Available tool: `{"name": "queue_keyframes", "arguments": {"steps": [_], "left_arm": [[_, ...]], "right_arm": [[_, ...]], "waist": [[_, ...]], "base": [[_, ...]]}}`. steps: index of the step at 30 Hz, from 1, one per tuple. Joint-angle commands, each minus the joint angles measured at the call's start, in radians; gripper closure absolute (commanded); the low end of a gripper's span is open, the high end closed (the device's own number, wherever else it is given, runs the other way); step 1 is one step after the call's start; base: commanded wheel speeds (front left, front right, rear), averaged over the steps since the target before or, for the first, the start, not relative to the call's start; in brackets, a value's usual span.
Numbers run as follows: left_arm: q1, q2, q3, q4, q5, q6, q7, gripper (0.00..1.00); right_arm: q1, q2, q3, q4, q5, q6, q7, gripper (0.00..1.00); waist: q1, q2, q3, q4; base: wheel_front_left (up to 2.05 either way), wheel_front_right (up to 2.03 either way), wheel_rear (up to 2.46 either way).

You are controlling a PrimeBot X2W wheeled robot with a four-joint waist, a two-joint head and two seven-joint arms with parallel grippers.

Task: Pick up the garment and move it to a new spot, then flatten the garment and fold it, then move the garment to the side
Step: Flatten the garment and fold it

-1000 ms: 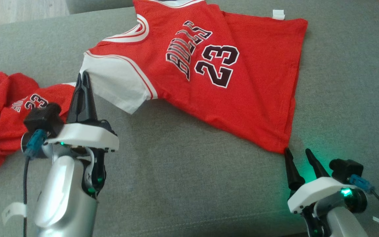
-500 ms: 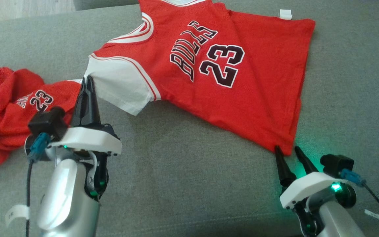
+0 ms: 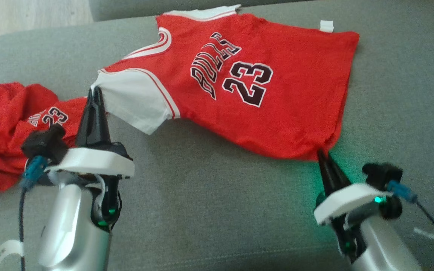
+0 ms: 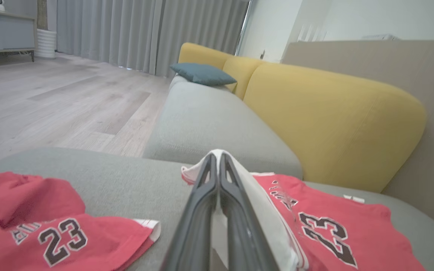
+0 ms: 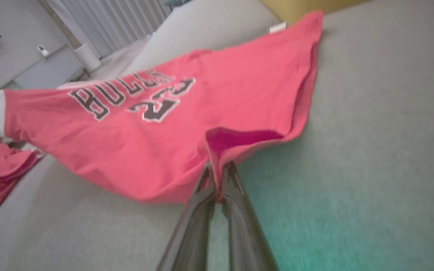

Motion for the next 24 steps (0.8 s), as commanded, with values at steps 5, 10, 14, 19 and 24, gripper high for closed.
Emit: {"name": "queue_keyframes", "arguments": {"steps": [5, 10, 14, 19, 24], "left_arm": [[-0.033, 0.013, 0.05, -0.147, -0.096, -0.018, -0.012, 1.0], [-0.067, 0.013, 0.045, -0.256, -0.173, -0.013, -0.012, 1.0], [-0.08, 0.013, 0.034, -0.331, -0.215, 0.006, -0.012, 1.0], [-0.068, 0.013, 0.027, -0.423, -0.242, 0.031, 0.01, 1.0], [-0.036, 0.013, 0.012, -0.576, -0.279, 0.066, 0.062, 1.0]], "right_arm": [[-0.125, -0.001, -0.029, -0.198, -0.067, 0.007, -0.006, 1.0], [-0.189, -0.014, -0.071, -0.346, -0.116, 0.007, 0.044, 1.0], [-0.212, -0.033, -0.104, -0.438, -0.142, 0.007, 0.092, 1.0], [-0.196, -0.034, -0.144, -0.536, -0.156, 0.007, 0.146, 1.0], [-0.117, -0.022, -0.192, -0.689, -0.158, 0.007, 0.23, 1.0]], "waist": [[0.0, 0.0, -0.055, 0.005], [0.0, 0.0, -0.102, 0.014], [0.0, 0.0, -0.139, 0.021], [0.0, 0.0, -0.166, 0.024], [0.0, 0.0, -0.176, 0.028]], "base": [[0.0, 0.0, 0.0], [0.0, 0.0, 0.0], [0.0, 0.0, 0.0], [0.0, 0.0, 0.0], [0.0, 0.0, 0.0]]}}
